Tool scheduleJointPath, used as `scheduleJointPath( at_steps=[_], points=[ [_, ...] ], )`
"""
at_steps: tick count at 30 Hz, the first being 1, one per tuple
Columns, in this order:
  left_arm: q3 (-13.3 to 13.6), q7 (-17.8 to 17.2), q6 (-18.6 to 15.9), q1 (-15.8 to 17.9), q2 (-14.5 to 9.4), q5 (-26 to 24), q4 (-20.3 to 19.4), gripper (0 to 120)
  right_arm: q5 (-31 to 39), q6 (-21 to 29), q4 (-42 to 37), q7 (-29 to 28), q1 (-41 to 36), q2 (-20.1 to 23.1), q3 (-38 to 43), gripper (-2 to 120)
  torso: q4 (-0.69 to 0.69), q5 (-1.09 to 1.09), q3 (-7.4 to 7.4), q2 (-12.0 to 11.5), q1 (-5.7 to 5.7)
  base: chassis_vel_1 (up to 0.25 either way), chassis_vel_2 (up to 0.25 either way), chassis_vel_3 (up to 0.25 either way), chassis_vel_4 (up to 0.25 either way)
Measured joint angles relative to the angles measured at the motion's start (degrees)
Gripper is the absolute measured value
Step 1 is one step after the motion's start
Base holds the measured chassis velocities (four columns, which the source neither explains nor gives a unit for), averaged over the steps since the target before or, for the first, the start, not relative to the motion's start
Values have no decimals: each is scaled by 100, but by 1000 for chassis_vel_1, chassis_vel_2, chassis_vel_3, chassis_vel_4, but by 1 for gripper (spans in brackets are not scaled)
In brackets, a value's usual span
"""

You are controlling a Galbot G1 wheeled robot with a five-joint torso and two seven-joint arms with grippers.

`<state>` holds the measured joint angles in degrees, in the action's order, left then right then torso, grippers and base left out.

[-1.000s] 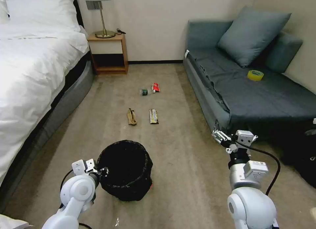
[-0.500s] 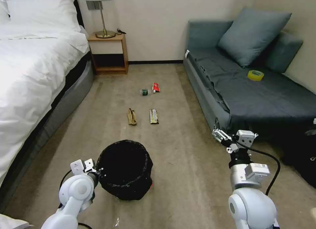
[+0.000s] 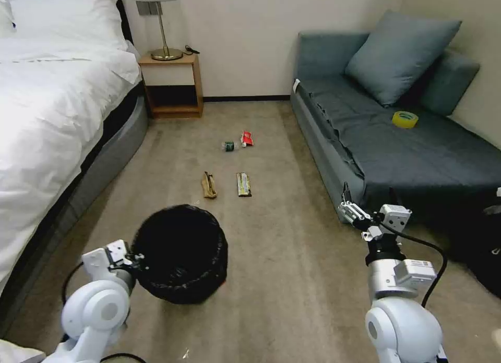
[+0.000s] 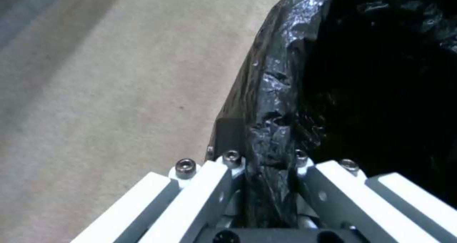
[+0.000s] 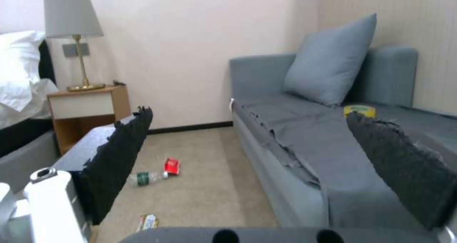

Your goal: Pick up the trash bin, then pick up the garbage on the floor and place it into the trash bin.

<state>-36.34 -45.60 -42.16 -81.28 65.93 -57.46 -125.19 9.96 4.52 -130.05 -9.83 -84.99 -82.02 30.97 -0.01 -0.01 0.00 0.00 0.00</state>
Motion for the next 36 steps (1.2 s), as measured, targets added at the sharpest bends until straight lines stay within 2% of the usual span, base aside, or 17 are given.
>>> scheduleJointPath(
  at_steps=[4, 6, 19, 36],
  points=[
    [-300, -5, 0, -107, -59, 19, -18, 2, 110, -61, 23, 127, 0, 77, 18, 100, 2, 1, 0, 0, 0, 0, 0, 0, 0],
    [-350, 4, 0, -114, -59, 24, -16, 2, 118, -96, 40, 196, 2, 81, 18, 100, 2, 1, 0, 0, 0, 0, 0, 0, 0],
    [-468, 96, 1, -104, 7, 52, 28, 2, 109, -237, 78, 438, -45, 78, 5, 100, 1, 1, -1, 0, -1, -29, 25, 18, -26],
    [-725, 246, 4, -49, 6, 241, 228, 2, 39, -303, 159, 549, -57, 101, -119, 100, 2, 0, 0, 0, 0, -217, 224, 214, -213]
  ],
)
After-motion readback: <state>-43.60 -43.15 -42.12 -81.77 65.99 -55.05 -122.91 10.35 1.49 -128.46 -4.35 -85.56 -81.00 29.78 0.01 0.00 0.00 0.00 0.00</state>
